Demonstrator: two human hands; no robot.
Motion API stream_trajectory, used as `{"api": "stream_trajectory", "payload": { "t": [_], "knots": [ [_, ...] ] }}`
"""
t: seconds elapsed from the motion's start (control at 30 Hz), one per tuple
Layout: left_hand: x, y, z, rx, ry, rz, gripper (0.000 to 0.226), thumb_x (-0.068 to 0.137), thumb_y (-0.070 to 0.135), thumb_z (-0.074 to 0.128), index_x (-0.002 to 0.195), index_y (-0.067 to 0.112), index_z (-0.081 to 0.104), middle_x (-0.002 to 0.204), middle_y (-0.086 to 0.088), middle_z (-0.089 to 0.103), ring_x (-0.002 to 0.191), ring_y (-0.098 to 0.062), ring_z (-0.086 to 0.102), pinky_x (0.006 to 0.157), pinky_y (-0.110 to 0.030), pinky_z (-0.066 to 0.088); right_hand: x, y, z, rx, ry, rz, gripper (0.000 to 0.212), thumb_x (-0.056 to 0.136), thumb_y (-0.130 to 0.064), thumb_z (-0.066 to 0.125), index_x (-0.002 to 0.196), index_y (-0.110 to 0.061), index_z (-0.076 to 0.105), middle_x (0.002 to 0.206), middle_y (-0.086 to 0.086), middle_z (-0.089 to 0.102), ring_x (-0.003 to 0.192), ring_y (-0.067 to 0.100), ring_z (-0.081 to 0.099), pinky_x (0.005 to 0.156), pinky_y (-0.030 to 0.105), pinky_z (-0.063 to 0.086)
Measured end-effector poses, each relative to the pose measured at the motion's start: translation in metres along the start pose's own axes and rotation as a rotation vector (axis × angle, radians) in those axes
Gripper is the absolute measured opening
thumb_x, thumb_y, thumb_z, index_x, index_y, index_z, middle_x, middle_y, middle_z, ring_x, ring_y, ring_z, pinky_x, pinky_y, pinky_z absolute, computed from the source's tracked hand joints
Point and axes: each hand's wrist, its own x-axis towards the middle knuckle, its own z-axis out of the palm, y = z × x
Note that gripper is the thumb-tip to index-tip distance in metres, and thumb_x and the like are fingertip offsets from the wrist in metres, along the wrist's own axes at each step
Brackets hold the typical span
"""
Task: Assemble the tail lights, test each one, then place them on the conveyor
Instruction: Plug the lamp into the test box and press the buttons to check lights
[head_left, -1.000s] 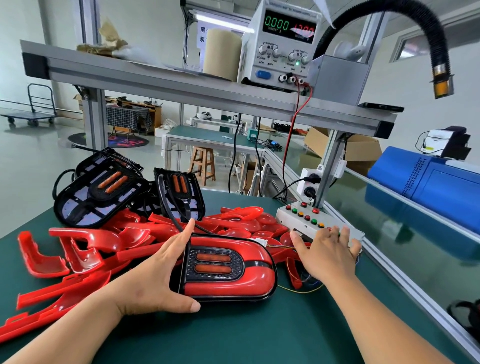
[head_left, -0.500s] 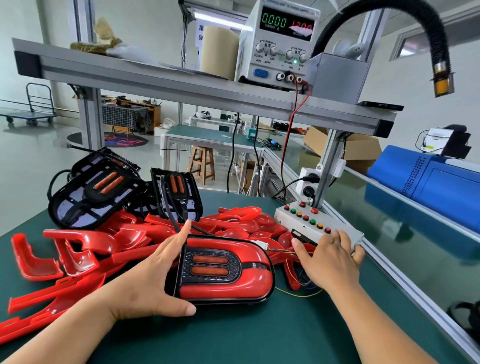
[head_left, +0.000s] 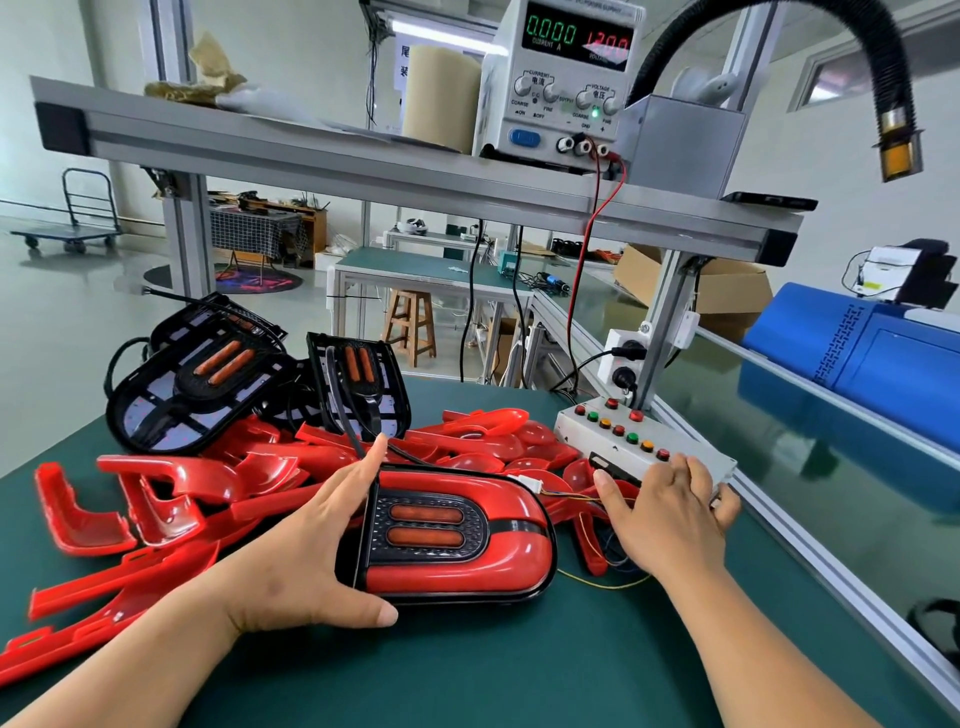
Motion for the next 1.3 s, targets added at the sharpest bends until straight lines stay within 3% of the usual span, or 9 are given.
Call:
{"api": "stream_trajectory", "payload": {
  "t": [0.13,0.27,0.4,0.5,0.63,0.8,0.97,1.13,1.3],
  "knots": [
    [0.001,-0.002,-0.001,0.012,-0.012,-0.023,0.139,0.056,0.053,0.085,0.139,0.054,-0.026,0.152,0.033,-0.007,0.140,0.012,0.002,0.109,-0.008,0.009,0.002,0.001,-0.001,0.044,0.005,-0.010,0.095,0.082,-0.076,-0.001,0.133,-0.011,0.046,0.155,0.009,0.032,0.147,0.021,0.007,0.110,0.051,0.012],
    [0.000,-0.008,-0.004,0.026,-0.028,-0.051,0.137,0.051,0.060,0.084,0.140,0.055,-0.021,0.137,0.046,-0.012,0.124,0.029,0.000,0.093,0.009,0.006,0.006,0.005,-0.003,0.073,0.009,-0.023,0.082,0.086,-0.074,0.009,0.132,-0.016,0.044,0.157,0.006,0.030,0.147,0.022,0.010,0.110,0.050,0.013],
    [0.001,-0.009,-0.005,0.018,-0.035,-0.065,0.135,0.049,0.062,0.082,0.139,0.058,-0.018,0.134,0.050,-0.014,0.129,0.023,0.002,0.097,0.004,0.008,0.019,0.009,-0.007,0.106,0.018,-0.039,0.059,0.091,-0.067,0.026,0.116,-0.017,0.046,0.148,0.003,0.043,0.142,0.023,0.024,0.108,0.049,0.019],
    [0.002,-0.010,-0.005,0.015,-0.036,-0.070,0.135,0.050,0.064,0.082,0.139,0.060,-0.019,0.135,0.049,-0.015,0.133,0.017,0.004,0.104,-0.004,0.011,0.025,0.006,-0.006,0.129,0.038,-0.067,0.049,0.092,-0.061,0.037,0.115,-0.017,0.044,0.143,0.002,0.048,0.136,0.021,0.037,0.106,0.047,0.018],
    [0.001,-0.009,-0.005,0.011,-0.044,-0.085,0.136,0.048,0.067,0.083,0.136,0.064,-0.021,0.143,0.044,-0.015,0.137,0.012,0.004,0.110,-0.015,0.017,0.029,-0.001,-0.003,0.120,0.070,-0.130,0.052,0.093,-0.059,0.038,0.128,-0.020,0.043,0.151,0.001,0.040,0.140,0.016,0.036,0.109,0.046,0.012],
    [0.000,-0.006,-0.007,0.010,-0.046,-0.085,0.136,0.047,0.067,0.082,0.133,0.067,-0.023,0.141,0.048,-0.017,0.136,0.012,0.011,0.105,-0.009,0.024,0.044,-0.015,-0.004,0.101,0.006,-0.250,0.065,0.092,-0.067,0.030,0.138,-0.022,0.037,0.160,-0.002,0.024,0.148,0.013,0.019,0.111,0.046,0.007],
    [0.000,-0.005,-0.007,0.006,-0.041,-0.076,0.137,0.047,0.066,0.083,0.135,0.065,-0.022,0.145,0.044,-0.015,0.139,0.010,0.012,0.109,-0.013,0.026,0.057,-0.028,-0.003,0.065,-0.131,-0.277,0.086,0.088,-0.076,0.019,0.149,-0.015,0.026,0.164,0.000,0.013,0.151,0.014,0.002,0.113,0.048,0.007],
    [0.001,-0.007,-0.008,0.029,-0.048,-0.056,0.137,0.046,0.074,0.080,0.136,0.062,-0.022,0.143,0.046,-0.018,0.134,0.023,-0.003,0.104,-0.002,0.011,0.059,-0.034,-0.004,-0.006,-0.138,-0.288,0.087,0.090,-0.073,0.009,0.152,-0.014,0.023,0.164,0.000,0.013,0.150,0.012,-0.007,0.115,0.050,0.003],
    [0.001,-0.007,-0.008,0.048,-0.064,-0.069,0.138,0.042,0.077,0.077,0.136,0.063,-0.023,0.142,0.047,-0.020,0.130,0.028,-0.008,0.106,-0.004,0.008,0.060,-0.039,-0.007,-0.079,-0.175,-0.293,0.088,0.090,-0.073,0.004,0.154,-0.014,0.021,0.164,0.002,0.010,0.150,0.014,-0.009,0.115,0.050,-0.006]
  ]
}}
